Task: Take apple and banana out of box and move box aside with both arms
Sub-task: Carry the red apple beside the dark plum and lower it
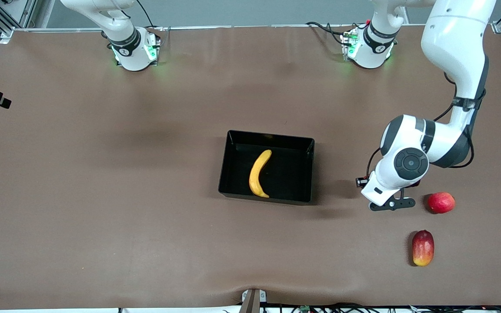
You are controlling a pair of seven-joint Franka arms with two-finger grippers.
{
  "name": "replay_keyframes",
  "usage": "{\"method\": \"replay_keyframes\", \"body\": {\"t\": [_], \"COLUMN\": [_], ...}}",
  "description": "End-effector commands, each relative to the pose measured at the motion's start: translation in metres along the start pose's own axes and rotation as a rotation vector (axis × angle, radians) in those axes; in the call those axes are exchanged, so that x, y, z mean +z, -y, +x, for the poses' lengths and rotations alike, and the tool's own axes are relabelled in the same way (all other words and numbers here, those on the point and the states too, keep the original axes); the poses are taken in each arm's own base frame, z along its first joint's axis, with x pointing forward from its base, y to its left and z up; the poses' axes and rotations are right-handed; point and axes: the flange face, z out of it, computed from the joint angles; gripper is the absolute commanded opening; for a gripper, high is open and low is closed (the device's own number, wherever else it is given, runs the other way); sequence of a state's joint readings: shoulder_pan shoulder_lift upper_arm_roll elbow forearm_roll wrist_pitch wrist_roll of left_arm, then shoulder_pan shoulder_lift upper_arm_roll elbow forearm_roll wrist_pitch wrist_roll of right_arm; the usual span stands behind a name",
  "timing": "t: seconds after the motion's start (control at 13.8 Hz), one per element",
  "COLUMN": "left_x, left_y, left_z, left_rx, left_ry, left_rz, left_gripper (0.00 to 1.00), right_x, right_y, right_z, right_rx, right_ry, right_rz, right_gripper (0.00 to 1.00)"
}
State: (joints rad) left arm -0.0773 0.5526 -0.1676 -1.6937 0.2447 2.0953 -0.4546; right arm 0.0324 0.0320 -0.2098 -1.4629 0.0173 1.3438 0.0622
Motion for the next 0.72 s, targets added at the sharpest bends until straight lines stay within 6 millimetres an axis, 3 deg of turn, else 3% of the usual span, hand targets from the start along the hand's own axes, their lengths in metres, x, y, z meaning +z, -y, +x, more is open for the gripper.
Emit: {"method": "replay_keyframes", "body": {"t": [0.0,0.36,0.58,0.65], "left_x": [0.028,0.062,0.065,0.064], "left_y": [0.023,0.046,0.051,0.051], "left_z": [0.003,0.010,0.011,0.012], "left_rx": [-0.008,-0.003,-0.001,0.003], "left_ry": [-0.042,-0.074,-0.075,-0.079], "left_rz": [-0.021,-0.046,-0.044,-0.041], "left_gripper": [0.00,0.00,0.02,0.32], "right_x": [-0.001,-0.001,-0.001,-0.001], "right_y": [-0.003,-0.004,-0.004,-0.004], "right_z": [0.000,0.000,0.000,0.000], "right_rx": [0.002,0.004,0.002,0.002], "right_ry": [0.000,0.000,0.000,0.000], "right_rz": [0.017,0.018,0.018,0.018], "right_gripper": [1.00,1.00,1.00,1.00]}}
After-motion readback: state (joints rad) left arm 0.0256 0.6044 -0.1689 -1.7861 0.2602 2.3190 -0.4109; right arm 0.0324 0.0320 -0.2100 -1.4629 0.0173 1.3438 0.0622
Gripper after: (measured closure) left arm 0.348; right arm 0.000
